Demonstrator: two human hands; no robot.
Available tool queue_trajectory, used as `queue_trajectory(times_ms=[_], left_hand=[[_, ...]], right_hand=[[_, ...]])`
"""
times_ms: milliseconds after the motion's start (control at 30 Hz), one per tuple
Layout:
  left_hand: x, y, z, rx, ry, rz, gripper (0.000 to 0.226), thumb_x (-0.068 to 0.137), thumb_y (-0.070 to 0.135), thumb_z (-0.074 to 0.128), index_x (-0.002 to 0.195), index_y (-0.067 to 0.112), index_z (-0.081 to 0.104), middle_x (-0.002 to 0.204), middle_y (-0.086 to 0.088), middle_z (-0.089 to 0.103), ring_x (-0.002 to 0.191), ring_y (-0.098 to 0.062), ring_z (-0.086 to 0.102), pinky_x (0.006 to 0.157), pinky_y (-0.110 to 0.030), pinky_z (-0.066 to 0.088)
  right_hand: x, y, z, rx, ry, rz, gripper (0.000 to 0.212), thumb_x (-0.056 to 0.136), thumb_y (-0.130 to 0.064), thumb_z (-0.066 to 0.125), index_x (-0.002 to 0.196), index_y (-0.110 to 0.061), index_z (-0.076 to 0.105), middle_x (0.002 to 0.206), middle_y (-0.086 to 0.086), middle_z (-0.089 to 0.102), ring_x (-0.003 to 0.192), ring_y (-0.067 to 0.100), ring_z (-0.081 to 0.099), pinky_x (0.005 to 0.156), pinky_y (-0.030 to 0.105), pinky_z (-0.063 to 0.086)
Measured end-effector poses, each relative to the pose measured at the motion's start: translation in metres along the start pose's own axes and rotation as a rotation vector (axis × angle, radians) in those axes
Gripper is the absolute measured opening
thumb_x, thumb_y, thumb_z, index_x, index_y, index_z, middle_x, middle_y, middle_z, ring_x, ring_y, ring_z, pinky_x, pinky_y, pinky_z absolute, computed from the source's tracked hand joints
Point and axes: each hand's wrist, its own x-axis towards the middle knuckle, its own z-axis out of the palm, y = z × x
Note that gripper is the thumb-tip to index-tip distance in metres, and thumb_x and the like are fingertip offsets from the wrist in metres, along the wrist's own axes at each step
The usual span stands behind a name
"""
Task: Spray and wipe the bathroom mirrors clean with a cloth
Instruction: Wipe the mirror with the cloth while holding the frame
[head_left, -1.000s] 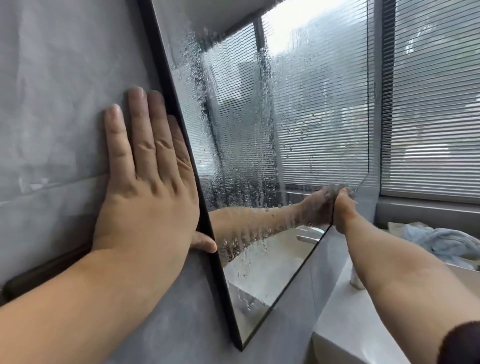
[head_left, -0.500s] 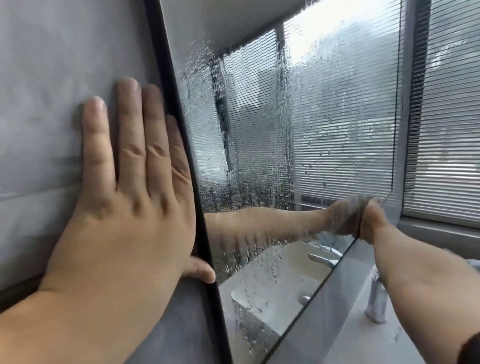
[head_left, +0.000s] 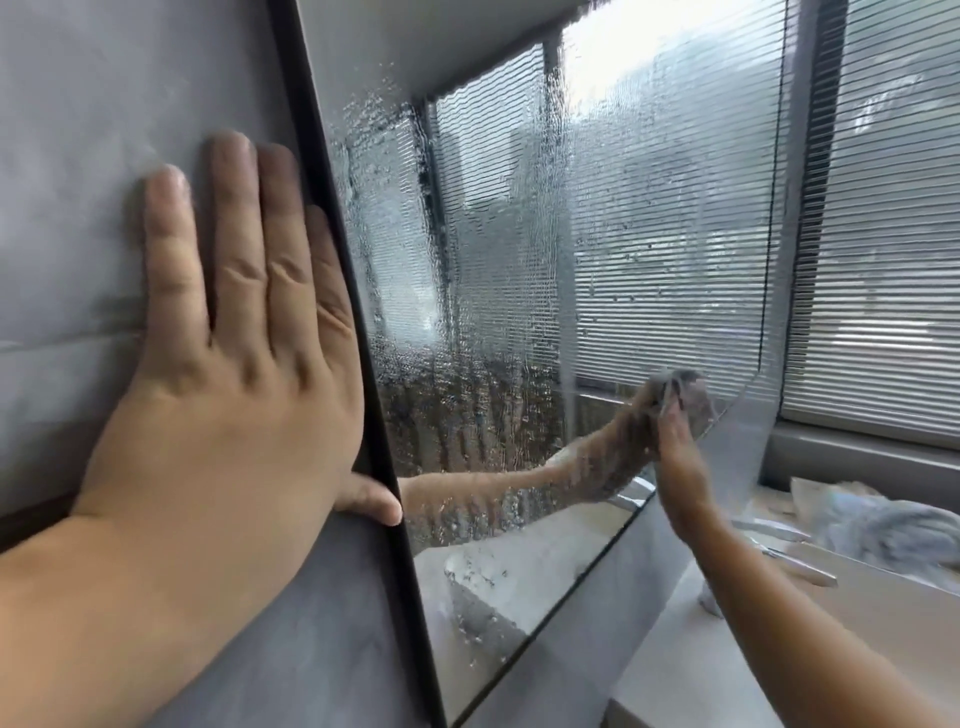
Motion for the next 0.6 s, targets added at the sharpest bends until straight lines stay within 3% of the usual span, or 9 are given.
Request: queue_trajectory(times_ms=[67, 167, 233, 333, 467, 533, 600], left_hand=[[0.022, -0.002, -0.010, 0.034, 0.016, -0.014, 0.168, 0.054, 0.095, 0.054, 0.140, -0.032, -0.014, 0.151, -0.053, -0.015, 0.144, -0.068, -0.007, 0.114, -0.078, 0.005], [0.006, 0.004, -0.005, 0.054, 0.013, -0.026, 0.166, 0.056, 0.098, 0.045, 0.139, -0.033, -0.014, 0.150, -0.054, -0.015, 0.144, -0.069, -0.005, 0.115, -0.077, 0.007], [0.009, 0.002, -0.010, 0.012, 0.008, -0.044, 0.166, 0.056, 0.101, 0.039, 0.138, -0.033, -0.014, 0.149, -0.055, -0.017, 0.144, -0.069, -0.006, 0.116, -0.076, 0.007], [0.008, 0.005, -0.017, 0.060, -0.024, -0.064, 0.164, 0.058, 0.101, 0.035, 0.138, -0.033, -0.015, 0.147, -0.055, -0.020, 0.143, -0.069, -0.008, 0.117, -0.074, 0.008], [0.009, 0.005, -0.017, 0.070, -0.058, -0.077, 0.161, 0.061, 0.100, 0.035, 0.138, -0.034, -0.013, 0.146, -0.056, -0.019, 0.142, -0.071, -0.007, 0.116, -0.075, 0.009], [0.010, 0.005, -0.017, 0.077, -0.040, -0.085, 0.161, 0.061, 0.100, 0.034, 0.138, -0.034, -0.012, 0.146, -0.057, -0.018, 0.142, -0.071, -0.006, 0.117, -0.075, 0.009], [0.010, 0.004, -0.019, 0.068, -0.059, -0.100, 0.163, 0.059, 0.101, 0.033, 0.139, -0.034, -0.012, 0.147, -0.057, -0.017, 0.143, -0.070, -0.005, 0.117, -0.075, 0.010]], right_hand=[[-0.053, 0.013, 0.005, -0.201, -0.096, -0.157, 0.075, 0.097, -0.077, 0.026, 0.161, -0.039, 0.021, 0.171, -0.014, 0.018, 0.160, 0.011, 0.012, 0.131, 0.045, 0.014], [-0.120, 0.007, 0.028, -0.420, -0.220, -0.412, 0.055, 0.103, -0.071, 0.017, 0.157, -0.062, 0.006, 0.168, -0.033, -0.001, 0.160, 0.007, -0.002, 0.131, 0.047, 0.009], [-0.153, -0.010, 0.046, -0.522, -0.249, -0.672, 0.052, 0.111, -0.052, 0.024, 0.162, -0.046, 0.017, 0.172, -0.022, 0.009, 0.161, 0.022, 0.006, 0.127, 0.056, 0.014], [-0.176, -0.041, 0.068, -0.569, -0.362, -1.007, 0.045, 0.109, -0.031, 0.039, 0.152, -0.019, 0.045, 0.157, 0.004, 0.049, 0.152, 0.044, 0.032, 0.126, 0.062, 0.016], [-0.155, -0.092, 0.079, -0.565, -0.367, -1.149, 0.042, 0.109, -0.035, 0.042, 0.145, -0.018, 0.056, 0.146, 0.008, 0.057, 0.145, 0.031, 0.042, 0.114, 0.057, 0.038], [-0.129, -0.112, 0.080, -0.587, -0.318, -1.086, 0.049, 0.109, -0.034, 0.038, 0.155, -0.019, 0.044, 0.158, 0.012, 0.046, 0.155, 0.028, 0.030, 0.122, 0.054, 0.029], [-0.096, -0.121, 0.076, -0.539, -0.261, -0.871, 0.057, 0.108, -0.035, 0.032, 0.163, -0.022, 0.025, 0.169, 0.006, 0.024, 0.161, 0.019, 0.008, 0.130, 0.046, 0.014]])
